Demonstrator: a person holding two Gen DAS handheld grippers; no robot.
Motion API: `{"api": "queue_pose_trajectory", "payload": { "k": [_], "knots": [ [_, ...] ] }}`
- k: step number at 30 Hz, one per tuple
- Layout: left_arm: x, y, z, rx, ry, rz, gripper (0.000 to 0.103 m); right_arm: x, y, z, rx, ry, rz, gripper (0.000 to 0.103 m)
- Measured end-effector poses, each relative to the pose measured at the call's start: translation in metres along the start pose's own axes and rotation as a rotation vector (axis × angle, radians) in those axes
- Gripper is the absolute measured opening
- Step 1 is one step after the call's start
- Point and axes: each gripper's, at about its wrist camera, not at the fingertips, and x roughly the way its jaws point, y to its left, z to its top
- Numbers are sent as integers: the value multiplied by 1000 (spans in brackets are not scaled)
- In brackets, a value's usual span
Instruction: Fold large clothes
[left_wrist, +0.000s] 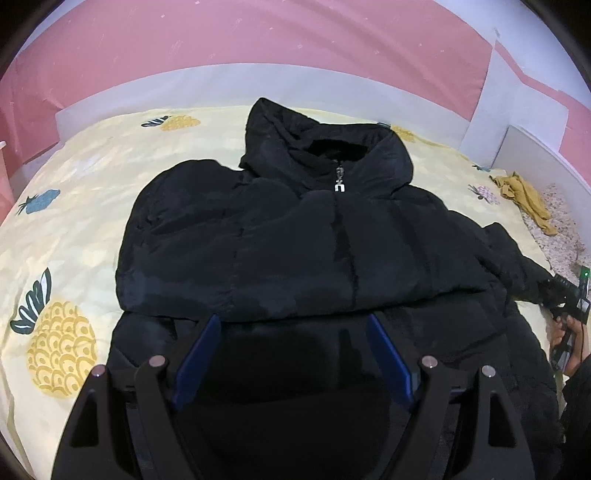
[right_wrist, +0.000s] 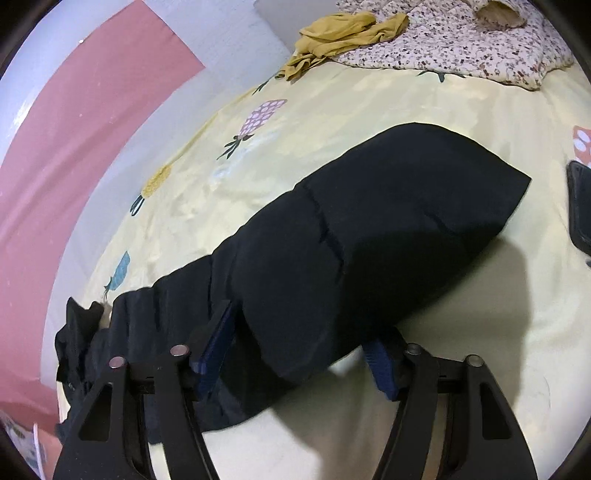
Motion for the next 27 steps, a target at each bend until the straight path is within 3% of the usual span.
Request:
{"api": "queue_pose_trajectory", "payload": {
  "k": [1,4,10,15,18,21,27],
  "knots": [
    [0,3,0,-4,1,3,82,3,-1,3,-3,6,0,28],
    [0,10,1,-16,1,11,82,-5,10,7,-28,-11,-3,15],
    [-6,26,7,-26,-22,39,82,-59,75,15,-166,-106,83,11],
    [-18,43,13,-56,-47,42,82,-119,159,12,-309,-179,231,11],
    [-25,54,15,-72,-67,44,82,-145,212,-6,-410,-179,317,11],
    [-32,66,15,-90,-89,31,82,-151,270,-40,-523,-125,391,11],
    [-35,93,4,-141,-115,-4,82,-105,353,-131,-692,42,429,11]
  ]
}}
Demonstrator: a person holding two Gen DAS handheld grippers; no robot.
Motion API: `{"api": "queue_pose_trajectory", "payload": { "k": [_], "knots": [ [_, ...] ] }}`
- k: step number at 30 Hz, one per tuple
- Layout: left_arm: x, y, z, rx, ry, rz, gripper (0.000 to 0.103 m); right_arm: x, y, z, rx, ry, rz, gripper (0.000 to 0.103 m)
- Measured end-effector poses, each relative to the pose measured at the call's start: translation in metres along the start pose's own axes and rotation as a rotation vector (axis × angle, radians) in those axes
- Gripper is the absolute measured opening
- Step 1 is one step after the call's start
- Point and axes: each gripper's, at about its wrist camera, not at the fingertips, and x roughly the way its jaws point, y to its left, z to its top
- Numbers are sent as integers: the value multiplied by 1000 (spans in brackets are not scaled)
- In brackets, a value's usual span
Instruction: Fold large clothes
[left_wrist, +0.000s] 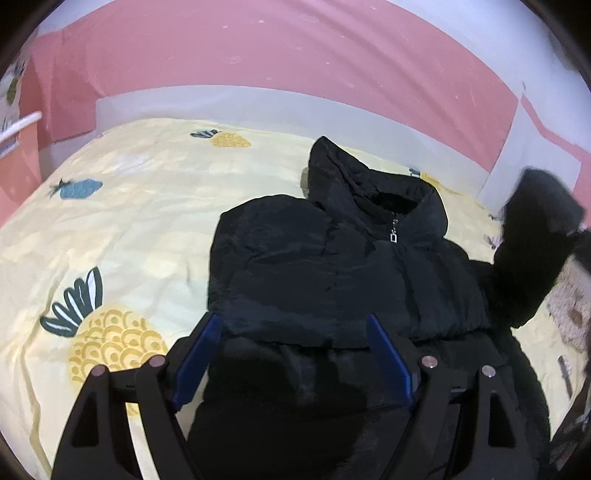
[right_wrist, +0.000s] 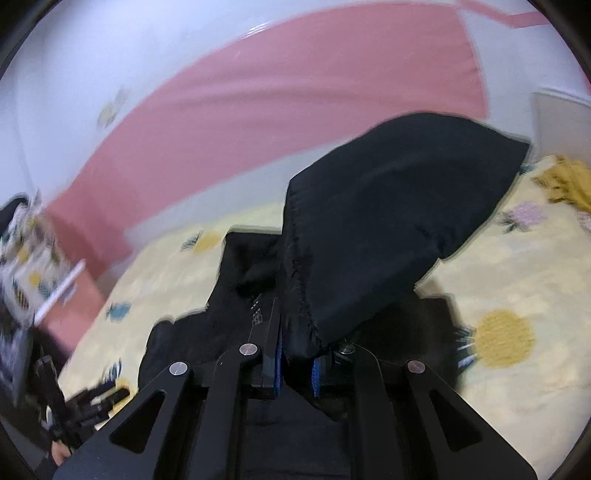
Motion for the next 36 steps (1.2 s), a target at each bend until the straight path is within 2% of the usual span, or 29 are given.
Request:
{"api": "queue_pose_trajectory", "payload": {
  "k": [5,8,11,13,14,19,21,23,25,27,29,30,32,33,36],
  "knots": [
    [7,23,-4,-38,18,-8,82,85,49,-41,-79,166,34,11],
    [2,28,-2,-28,1,-13,82,126,62,-62,-99,248,24,16],
    [-2,33,-2,-27,-18,-9,82,135,73,-82,-105,270,39,31],
    [-1,38,-2,-49,-13,-20,82,128,80,-85,-110,268,74,56],
    [0,40,-2,-57,-8,-19,82,122,85,-84,-114,264,102,59],
    [3,44,-1,-81,-9,-25,82,85,91,-71,-120,186,191,59],
    [2,44,-3,-76,-14,-25,82,78,79,-61,-80,140,166,59],
    [3,41,-4,-70,-12,-29,82,79,58,-56,-29,112,103,59],
    [4,40,-4,-66,-12,-28,82,93,37,-56,29,130,30,59],
    [2,38,-4,-59,-15,-31,82,111,24,-65,68,187,4,59],
    [1,36,-4,-52,-21,-23,82,138,23,-85,57,272,20,59],
    [2,35,-4,-50,-21,-17,82,147,25,-93,48,286,34,59],
    [3,32,-4,-49,-12,-10,82,154,27,-97,62,288,69,59],
    [3,28,-4,-47,-8,-6,82,154,27,-95,70,282,57,59],
    [2,13,4,-32,7,-14,82,139,23,-81,68,279,92,59]
  ]
}}
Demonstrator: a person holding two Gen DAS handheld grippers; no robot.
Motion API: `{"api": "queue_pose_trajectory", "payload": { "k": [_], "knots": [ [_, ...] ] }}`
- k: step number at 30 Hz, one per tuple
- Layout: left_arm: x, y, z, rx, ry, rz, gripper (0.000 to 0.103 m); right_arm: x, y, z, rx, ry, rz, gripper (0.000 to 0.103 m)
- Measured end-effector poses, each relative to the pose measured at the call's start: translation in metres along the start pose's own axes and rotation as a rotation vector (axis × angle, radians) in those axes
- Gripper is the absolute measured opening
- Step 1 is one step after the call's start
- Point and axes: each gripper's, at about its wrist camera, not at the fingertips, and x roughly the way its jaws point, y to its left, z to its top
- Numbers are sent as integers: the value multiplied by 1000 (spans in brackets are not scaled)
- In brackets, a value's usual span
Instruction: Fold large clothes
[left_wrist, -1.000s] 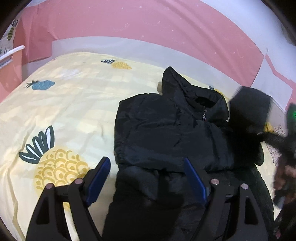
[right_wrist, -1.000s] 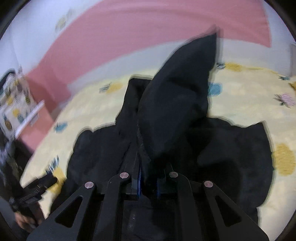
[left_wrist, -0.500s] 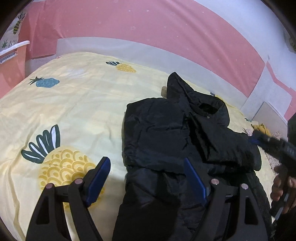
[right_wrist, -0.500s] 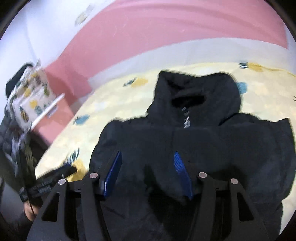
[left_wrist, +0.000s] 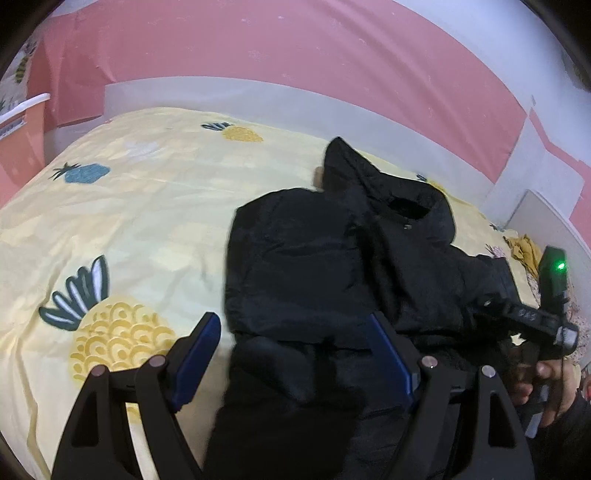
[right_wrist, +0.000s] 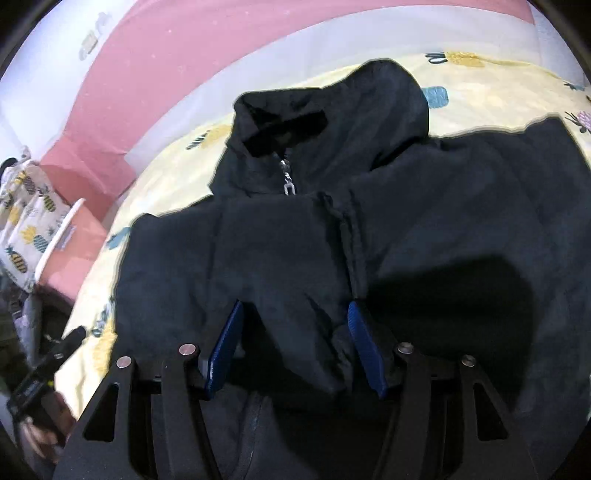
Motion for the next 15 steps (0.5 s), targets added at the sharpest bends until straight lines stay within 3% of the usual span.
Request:
{"api": "queue_pose_trajectory", "payload": {
  "k": [5,8,10,13,15],
  "knots": [
    [-4,-58,29,133,-29,-32,82,-76,-37,12,-10,-179,-71,59],
    [16,-91,47,174,-35,-51,80,-93,-80,21,36,-208,-156,59],
    [42,-108,53,192,-13,-48,60,-93,-107,26,59,-203,-223,59],
    [88,-113,48,194,54,33,38,-74,-137,30,80,-147,-297,52],
    [120,-102,40,151,124,42,38,-56,-149,27,82,-99,-318,52]
  ]
}}
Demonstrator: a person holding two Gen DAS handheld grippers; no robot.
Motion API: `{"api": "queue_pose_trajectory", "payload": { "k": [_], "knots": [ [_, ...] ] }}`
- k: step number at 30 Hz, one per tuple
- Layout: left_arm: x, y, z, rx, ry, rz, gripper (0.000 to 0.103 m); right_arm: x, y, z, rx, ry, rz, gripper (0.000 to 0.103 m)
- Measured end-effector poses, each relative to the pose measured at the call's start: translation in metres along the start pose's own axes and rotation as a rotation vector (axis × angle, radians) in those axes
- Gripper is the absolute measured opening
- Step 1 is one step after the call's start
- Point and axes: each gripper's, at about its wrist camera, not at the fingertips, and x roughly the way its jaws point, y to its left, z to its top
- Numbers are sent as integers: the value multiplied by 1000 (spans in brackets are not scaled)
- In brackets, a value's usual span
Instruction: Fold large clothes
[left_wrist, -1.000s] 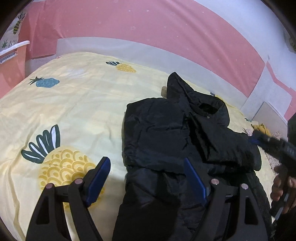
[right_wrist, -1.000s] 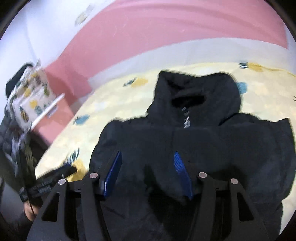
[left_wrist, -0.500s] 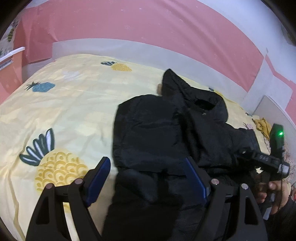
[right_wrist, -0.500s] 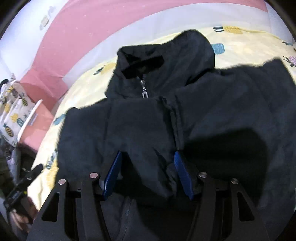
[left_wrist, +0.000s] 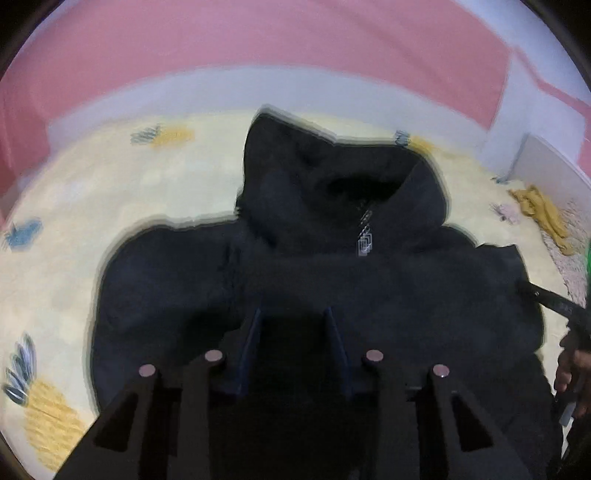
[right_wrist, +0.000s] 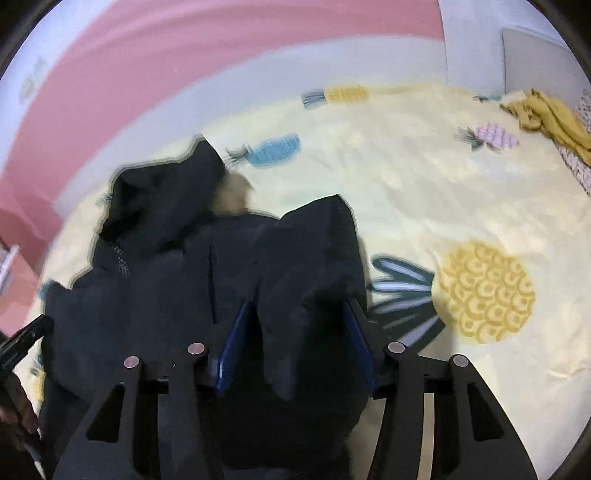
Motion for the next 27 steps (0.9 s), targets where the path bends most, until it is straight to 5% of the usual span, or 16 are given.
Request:
{"api": "queue_pose_trajectory", "payload": {
  "k": [6,14,20,23,27],
  "knots": [
    [29,0,-13,38,25,27,41,37,9,-11,-84,73,-44,52],
    [26,-1,-19,35,-6,44,41,35,7,-10,-92,81,-74,54],
    [5,6,-9,15,-2,42,41,-26,37,-12,-100,-26,-43,53],
    [9,9,-14,6,1,37,44,-32,66,-19,-149,-31,17,53],
    [14,12,-17,1,2,32,49,-29,95,-25,-215,-75,-25,53]
  ]
}}
